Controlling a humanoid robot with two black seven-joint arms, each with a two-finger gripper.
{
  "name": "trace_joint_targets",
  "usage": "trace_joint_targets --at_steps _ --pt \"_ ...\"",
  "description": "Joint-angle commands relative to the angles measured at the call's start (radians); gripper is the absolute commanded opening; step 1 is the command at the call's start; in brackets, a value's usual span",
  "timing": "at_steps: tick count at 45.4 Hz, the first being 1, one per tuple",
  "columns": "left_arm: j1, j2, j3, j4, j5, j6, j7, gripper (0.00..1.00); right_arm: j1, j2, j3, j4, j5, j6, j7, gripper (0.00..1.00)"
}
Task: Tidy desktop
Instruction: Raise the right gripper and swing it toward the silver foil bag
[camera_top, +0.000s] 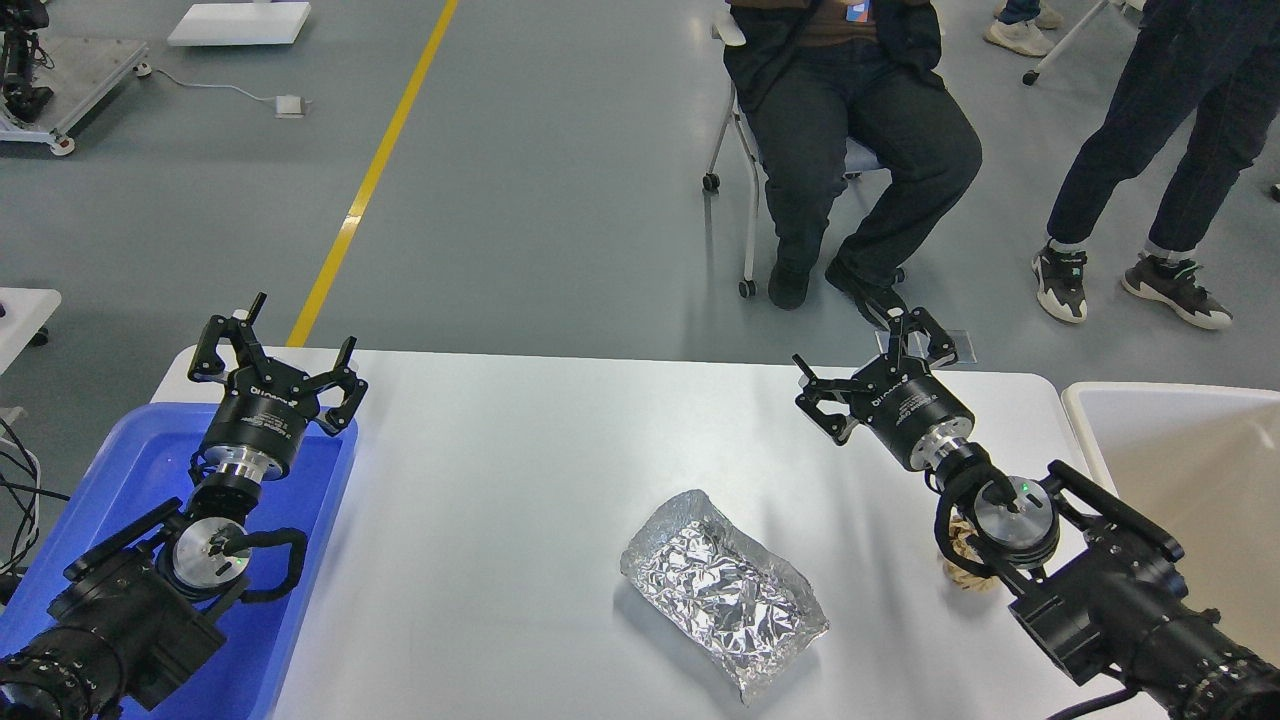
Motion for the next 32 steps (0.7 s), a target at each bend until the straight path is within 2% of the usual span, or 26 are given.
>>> trace_joint_targets --at_steps 1,13,23,32 --pt "0.0 0.0 0.001 0.0 0.0 0.0 0.0 1.0 -0.001 0.0 -0.001 0.0 -0.004 0.001 0.0 1.0" --pt "0.0 0.0 0.001 0.0 0.0 0.0 -0.001 1.0 0.0 -0.006 -0.014 0.014 -0.019 0.002 0.0 1.0" --pt "0.0 0.0 0.001 0.0 0.0 0.0 -0.001 1.0 0.009 -0.003 -0.019 0.028 -0.197 0.002 0.0 1.0" --pt "0.0 0.0 0.001 0.0 0.0 0.0 -0.001 1.0 0.031 -0.079 -0.019 0.179 -0.243 -0.001 -0.003 1.0"
